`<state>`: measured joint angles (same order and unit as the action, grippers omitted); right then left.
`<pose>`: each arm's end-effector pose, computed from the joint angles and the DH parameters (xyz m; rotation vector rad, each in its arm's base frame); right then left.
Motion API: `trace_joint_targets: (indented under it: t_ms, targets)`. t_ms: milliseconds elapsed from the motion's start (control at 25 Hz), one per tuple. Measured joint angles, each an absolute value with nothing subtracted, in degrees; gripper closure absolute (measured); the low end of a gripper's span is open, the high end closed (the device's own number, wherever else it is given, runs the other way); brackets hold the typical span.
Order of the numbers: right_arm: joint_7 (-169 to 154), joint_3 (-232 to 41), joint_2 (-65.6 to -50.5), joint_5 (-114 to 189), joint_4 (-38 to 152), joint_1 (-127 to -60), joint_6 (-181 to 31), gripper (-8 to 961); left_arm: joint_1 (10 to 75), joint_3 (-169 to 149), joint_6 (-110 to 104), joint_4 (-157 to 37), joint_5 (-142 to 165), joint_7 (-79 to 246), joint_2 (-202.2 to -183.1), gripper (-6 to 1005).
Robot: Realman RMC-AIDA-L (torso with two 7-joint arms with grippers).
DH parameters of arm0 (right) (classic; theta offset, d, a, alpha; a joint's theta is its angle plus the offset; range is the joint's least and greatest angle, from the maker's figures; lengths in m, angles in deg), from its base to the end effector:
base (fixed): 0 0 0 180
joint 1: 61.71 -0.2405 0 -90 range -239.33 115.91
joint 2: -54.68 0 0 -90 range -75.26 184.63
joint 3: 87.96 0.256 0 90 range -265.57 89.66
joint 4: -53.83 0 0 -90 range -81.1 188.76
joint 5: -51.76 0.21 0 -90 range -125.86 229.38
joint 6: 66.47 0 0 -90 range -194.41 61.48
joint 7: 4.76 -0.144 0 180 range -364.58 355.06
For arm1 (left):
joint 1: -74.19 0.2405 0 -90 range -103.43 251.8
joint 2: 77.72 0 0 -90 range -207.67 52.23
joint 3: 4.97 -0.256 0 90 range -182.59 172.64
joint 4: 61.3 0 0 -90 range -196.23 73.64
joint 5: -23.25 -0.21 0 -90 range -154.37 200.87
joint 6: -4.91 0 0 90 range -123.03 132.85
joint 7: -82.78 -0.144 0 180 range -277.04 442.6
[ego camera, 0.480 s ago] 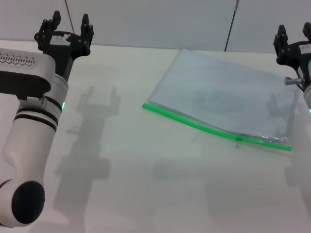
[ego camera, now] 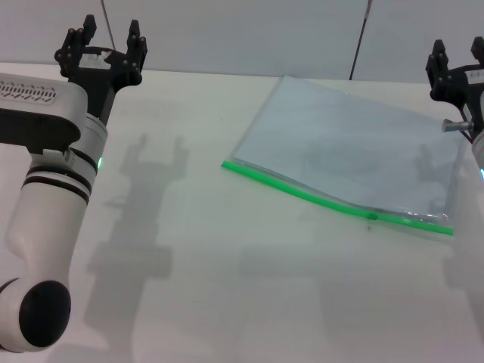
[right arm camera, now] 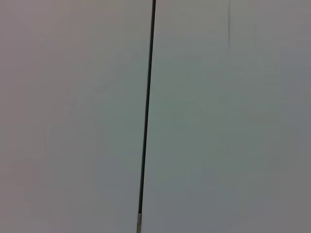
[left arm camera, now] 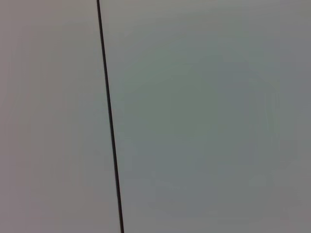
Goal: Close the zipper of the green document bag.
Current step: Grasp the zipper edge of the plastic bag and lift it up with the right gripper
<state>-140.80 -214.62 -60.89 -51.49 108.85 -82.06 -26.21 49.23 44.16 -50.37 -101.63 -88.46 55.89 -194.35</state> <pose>0.2246 0.3757 -0.0238 -1.5748 0.5324 0.5418 -0.2383 0.3757 -0.0171 -1.4888 -0.4275 -0.6627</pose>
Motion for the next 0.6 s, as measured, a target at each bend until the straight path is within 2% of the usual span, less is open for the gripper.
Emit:
trace_joint_targets:
  t_ms: [440,600]
  targets:
    - [-140.4,-214.9,-60.81,-51.8,109.2,-82.2,-27.3,407,49.2,44.2,-50.1,-101.6,-88.5,55.9,-194.29,364]
    - [-137.0,-214.7,-60.09,-51.9,113.1,-81.1,-33.4,406,49.2,44.2,-47.9,-101.8,-87.7,55.9,-194.17,364]
